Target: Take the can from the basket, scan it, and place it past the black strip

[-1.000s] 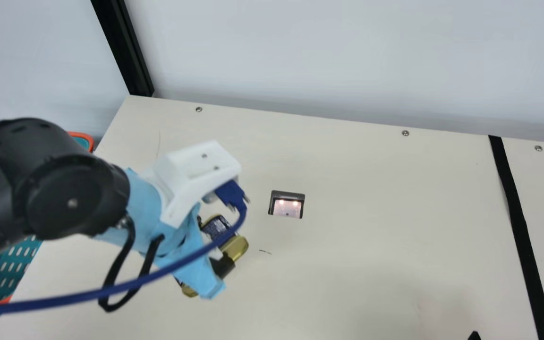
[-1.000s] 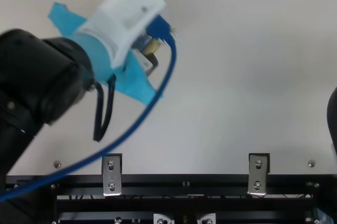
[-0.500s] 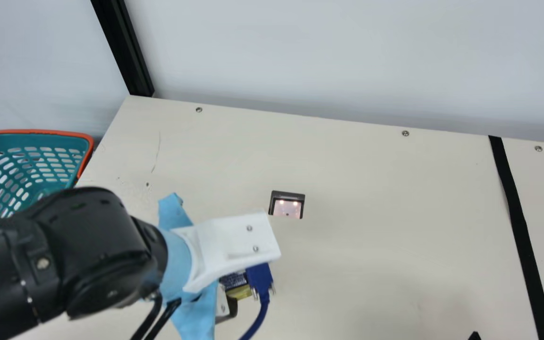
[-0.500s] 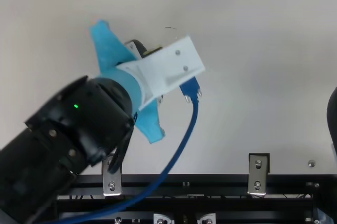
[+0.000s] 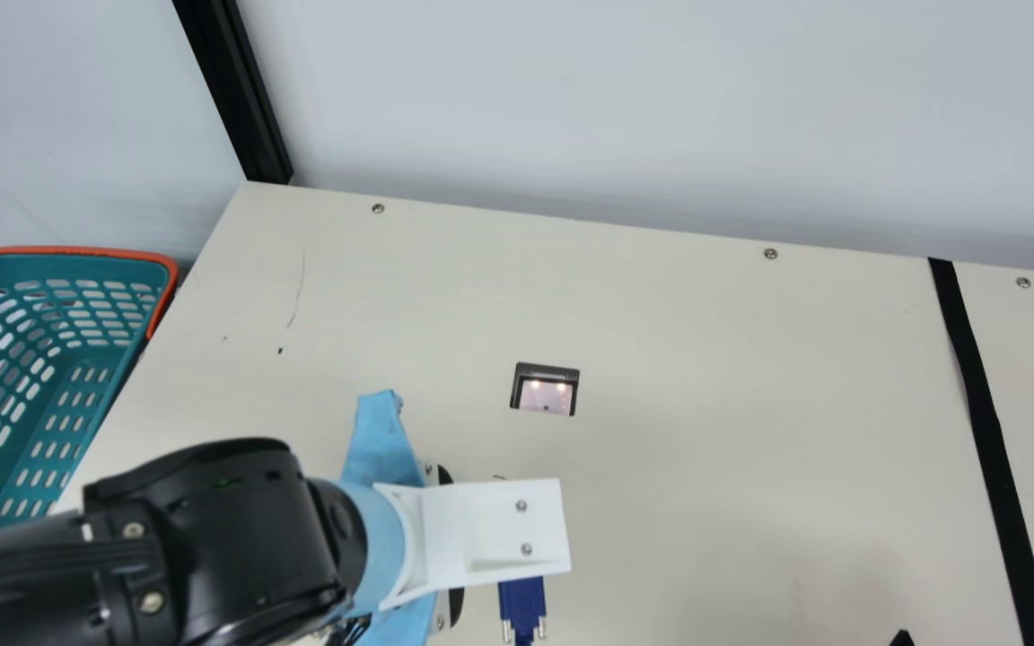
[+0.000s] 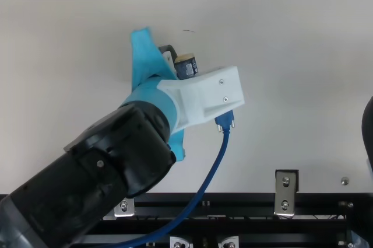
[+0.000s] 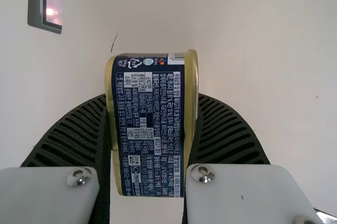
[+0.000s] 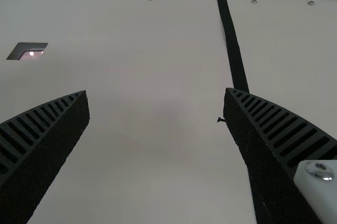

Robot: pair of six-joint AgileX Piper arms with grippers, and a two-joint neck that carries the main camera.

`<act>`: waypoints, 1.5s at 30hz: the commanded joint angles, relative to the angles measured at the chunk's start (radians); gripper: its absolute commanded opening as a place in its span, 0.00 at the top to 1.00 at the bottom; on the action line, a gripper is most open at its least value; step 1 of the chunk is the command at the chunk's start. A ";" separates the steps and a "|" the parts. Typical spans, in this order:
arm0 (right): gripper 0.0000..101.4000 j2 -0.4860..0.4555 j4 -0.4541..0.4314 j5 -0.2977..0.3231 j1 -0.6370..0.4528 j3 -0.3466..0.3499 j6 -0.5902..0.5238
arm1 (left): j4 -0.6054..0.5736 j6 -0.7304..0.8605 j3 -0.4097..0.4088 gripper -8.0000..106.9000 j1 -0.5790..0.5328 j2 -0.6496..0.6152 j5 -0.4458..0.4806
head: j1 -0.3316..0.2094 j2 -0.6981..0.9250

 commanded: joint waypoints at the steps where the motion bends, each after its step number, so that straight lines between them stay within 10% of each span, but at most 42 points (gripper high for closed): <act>1: 0.00 0.000 0.000 0.000 0.000 0.000 0.000 | 0.002 0.010 0.002 0.84 -0.001 0.006 -0.013 | 0.000 0.000; 12: 0.00 0.000 0.000 0.000 0.000 0.000 0.000 | -0.008 0.070 0.009 0.84 0.023 0.056 -0.083 | 0.000 0.000; 15: 0.00 0.000 0.000 0.000 0.000 0.000 0.000 | 0.003 0.072 0.014 0.15 0.028 0.066 -0.110 | 0.000 0.000; 26: 0.00 0.000 0.000 0.000 0.000 0.000 0.000 | -0.037 0.081 0.031 0.15 0.047 0.040 -0.173 | 0.000 0.000; 39: 0.00 0.000 0.000 0.000 0.000 0.000 0.000 | -0.355 0.037 -0.028 0.15 0.160 -0.186 0.044 | 0.000 0.000; 45: 0.00 0.000 0.000 0.000 0.000 0.000 0.000 | -0.463 -0.035 0.000 0.15 0.310 -0.292 -0.010 | 0.000 0.000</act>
